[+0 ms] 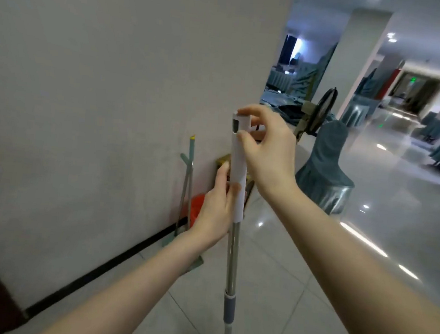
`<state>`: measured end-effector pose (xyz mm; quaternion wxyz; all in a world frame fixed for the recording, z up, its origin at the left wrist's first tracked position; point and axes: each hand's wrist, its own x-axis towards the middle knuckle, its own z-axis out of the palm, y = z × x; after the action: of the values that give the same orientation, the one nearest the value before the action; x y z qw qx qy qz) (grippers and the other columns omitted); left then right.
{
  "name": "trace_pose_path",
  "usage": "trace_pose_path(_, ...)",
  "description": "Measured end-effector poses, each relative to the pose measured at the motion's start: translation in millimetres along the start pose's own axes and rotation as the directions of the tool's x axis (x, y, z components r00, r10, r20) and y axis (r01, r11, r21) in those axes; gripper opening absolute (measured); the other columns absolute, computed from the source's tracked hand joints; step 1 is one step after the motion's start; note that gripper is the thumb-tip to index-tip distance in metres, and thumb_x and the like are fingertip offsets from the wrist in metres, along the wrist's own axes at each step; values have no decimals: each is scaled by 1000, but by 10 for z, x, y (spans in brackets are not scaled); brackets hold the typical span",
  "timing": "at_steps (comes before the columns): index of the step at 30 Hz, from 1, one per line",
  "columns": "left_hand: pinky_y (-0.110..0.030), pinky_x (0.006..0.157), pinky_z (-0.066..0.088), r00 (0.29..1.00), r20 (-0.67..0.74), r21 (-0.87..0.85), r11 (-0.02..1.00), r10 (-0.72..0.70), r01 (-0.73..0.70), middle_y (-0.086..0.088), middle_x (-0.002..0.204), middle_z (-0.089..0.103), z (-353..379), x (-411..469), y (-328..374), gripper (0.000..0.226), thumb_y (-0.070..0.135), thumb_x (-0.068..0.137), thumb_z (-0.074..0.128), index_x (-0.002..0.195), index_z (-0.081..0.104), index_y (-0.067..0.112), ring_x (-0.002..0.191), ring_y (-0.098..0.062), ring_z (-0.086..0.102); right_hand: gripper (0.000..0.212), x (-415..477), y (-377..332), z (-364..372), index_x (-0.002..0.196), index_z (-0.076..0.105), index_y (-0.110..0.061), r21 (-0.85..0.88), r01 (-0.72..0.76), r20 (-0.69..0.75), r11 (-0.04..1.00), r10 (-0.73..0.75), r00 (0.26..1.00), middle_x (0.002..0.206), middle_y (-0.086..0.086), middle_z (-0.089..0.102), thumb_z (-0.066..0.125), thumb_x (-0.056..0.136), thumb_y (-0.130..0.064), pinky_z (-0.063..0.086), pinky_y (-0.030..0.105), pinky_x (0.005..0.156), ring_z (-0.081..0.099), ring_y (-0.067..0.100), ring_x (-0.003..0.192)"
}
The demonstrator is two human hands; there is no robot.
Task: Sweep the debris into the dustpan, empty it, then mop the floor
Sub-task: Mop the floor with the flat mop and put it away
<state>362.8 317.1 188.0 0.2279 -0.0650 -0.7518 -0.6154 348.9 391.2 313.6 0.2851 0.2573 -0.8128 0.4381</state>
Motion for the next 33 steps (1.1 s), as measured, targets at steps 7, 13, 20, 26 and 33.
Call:
trace_pose_path(7,-30,88,50,978,-194,22,996,-75,81,-3,124,59,-1404,94,-297,49,36,98,38,140,19,53,108,-14,59,40,450,-771,1211,110,70,-22,79,167,206,983,-180,962,100,0,62,53,84,2,45,14,81,58,3,89)
trace_pose_path(13,-41,82,54,964,-245,-81,993,-105,88,-3,91,65,-2419,362,-457,41,34,99,40,128,32,63,84,-16,64,56,548,-1040,2303,133,56,-21,109,300,319,948,-319,893,126,6,50,69,82,-2,35,14,94,47,11,115)
trace_pose_path(20,-11,60,48,929,-351,-99,991,-119,89,-6,78,62,-3471,653,-566,56,26,105,31,82,56,71,70,-9,62,69,746,-1520,3213,145,36,-30,226,244,408,943,-319,855,143,1,49,61,87,-2,47,41,98,48,23,128)
trace_pose_path(26,-23,79,51,937,-348,96,992,-40,78,-3,99,68,-4185,915,-802,49,32,101,38,117,22,76,90,-12,66,69,983,-1872,3830,145,38,-27,271,230,326,935,-314,892,138,3,53,57,85,3,44,31,97,48,21,125)
trace_pose_path(33,-23,80,52,924,-382,134,989,-5,60,-7,102,67,-4842,1142,-958,48,35,96,39,129,21,64,90,-16,67,68,1257,-2163,4479,144,38,-33,289,206,341,935,-301,891,129,11,56,57,87,0,45,32,95,52,25,119)
